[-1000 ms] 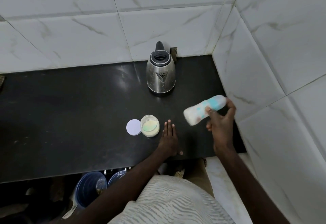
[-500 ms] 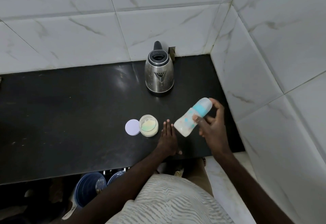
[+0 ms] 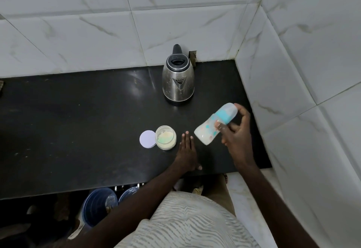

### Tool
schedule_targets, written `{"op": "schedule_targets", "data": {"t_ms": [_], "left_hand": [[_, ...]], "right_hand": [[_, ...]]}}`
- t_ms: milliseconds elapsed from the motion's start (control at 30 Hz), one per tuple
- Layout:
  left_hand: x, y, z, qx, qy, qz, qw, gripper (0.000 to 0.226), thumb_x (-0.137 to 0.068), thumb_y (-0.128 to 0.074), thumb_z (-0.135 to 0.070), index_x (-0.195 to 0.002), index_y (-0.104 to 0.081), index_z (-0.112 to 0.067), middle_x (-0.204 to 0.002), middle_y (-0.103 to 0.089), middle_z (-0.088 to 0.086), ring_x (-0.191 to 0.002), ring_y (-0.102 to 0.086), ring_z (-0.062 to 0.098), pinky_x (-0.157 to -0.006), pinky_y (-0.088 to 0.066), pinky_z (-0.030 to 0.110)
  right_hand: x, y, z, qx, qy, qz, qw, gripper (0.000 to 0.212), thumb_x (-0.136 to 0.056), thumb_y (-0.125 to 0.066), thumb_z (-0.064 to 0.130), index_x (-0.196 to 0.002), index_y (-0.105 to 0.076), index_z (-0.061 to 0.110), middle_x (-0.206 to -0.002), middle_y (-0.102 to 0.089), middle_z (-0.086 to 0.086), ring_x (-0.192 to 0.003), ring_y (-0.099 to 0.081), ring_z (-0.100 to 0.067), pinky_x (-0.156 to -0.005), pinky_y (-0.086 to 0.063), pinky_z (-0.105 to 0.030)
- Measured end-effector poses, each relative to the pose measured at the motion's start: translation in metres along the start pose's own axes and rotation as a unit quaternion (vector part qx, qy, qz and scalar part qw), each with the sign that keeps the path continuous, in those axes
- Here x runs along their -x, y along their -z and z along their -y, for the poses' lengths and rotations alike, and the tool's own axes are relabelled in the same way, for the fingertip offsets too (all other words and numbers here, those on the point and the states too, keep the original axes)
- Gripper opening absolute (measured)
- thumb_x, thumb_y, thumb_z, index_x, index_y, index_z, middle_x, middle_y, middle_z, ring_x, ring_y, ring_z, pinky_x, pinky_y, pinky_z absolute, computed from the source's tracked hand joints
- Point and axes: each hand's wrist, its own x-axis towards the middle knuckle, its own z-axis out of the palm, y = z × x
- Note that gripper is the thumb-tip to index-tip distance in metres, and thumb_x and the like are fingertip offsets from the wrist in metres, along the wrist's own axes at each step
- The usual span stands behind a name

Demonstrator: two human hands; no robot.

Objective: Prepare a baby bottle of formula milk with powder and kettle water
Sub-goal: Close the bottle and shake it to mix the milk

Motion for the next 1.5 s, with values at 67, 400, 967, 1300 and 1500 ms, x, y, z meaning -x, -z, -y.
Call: {"op": "schedule_targets", "data": {"t_ms": [67, 400, 967, 1300, 1500], "left_hand": [[0.003, 0.001, 0.0, 0.008, -0.003, -0.008, 1.0, 0.138, -0.079, -0.078, -0.059, -0.155, 0.011, 0.013, -0.16, 0.024, 0.038, -0.151, 0.021, 0.05, -0.127, -0.001, 0.053], [0.002, 0.002, 0.0, 0.005, -0.008, -0.004, 1.0, 0.14, -0.078, -0.079, -0.059, -0.155, 0.013, 0.013, -0.159, 0.027, 0.036, -0.15, 0.024, 0.049, -0.128, -0.002, 0.054], [0.005, 0.002, -0.002, 0.031, -0.004, -0.007, 0.999, 0.138, -0.079, -0.079, -0.058, -0.155, 0.012, 0.012, -0.16, 0.026, 0.036, -0.151, 0.022, 0.049, -0.128, -0.002, 0.053], [0.0, -0.001, 0.002, 0.027, -0.01, -0.013, 1.0, 0.142, -0.075, -0.081, -0.06, -0.158, 0.011, 0.009, -0.161, 0.026, 0.033, -0.151, 0.024, 0.048, -0.127, 0.002, 0.055], [0.003, 0.0, 0.0, 0.032, -0.001, -0.02, 0.999, 0.14, -0.077, -0.08, -0.059, -0.155, 0.012, 0.012, -0.16, 0.026, 0.036, -0.151, 0.022, 0.049, -0.126, 0.002, 0.052]], "right_hand": [[-0.009, 0.004, 0.008, -0.038, -0.001, -0.085, 0.996, 0.066, -0.092, -0.078, 0.025, -0.144, -0.04, 0.037, -0.123, -0.071, -0.004, -0.087, -0.071, -0.015, -0.053, -0.051, -0.019], [-0.003, 0.013, -0.007, 0.021, -0.004, -0.002, 1.0, 0.071, -0.092, -0.078, 0.021, -0.148, -0.037, 0.034, -0.13, -0.068, -0.007, -0.094, -0.073, -0.015, -0.056, -0.052, -0.017], [-0.016, -0.004, 0.003, -0.086, -0.02, -0.198, 0.976, 0.065, -0.092, -0.077, 0.03, -0.143, -0.039, 0.037, -0.122, -0.071, -0.003, -0.086, -0.071, -0.015, -0.053, -0.051, -0.021], [0.003, -0.003, -0.008, -0.021, -0.009, -0.051, 0.998, 0.066, -0.091, -0.078, 0.026, -0.143, -0.04, 0.04, -0.124, -0.071, -0.006, -0.087, -0.072, -0.014, -0.057, -0.054, -0.021], [-0.013, -0.001, 0.005, -0.086, -0.018, -0.182, 0.979, 0.066, -0.093, -0.076, 0.027, -0.147, -0.037, 0.035, -0.125, -0.07, -0.008, -0.082, -0.068, -0.017, -0.051, -0.05, -0.021]]}}
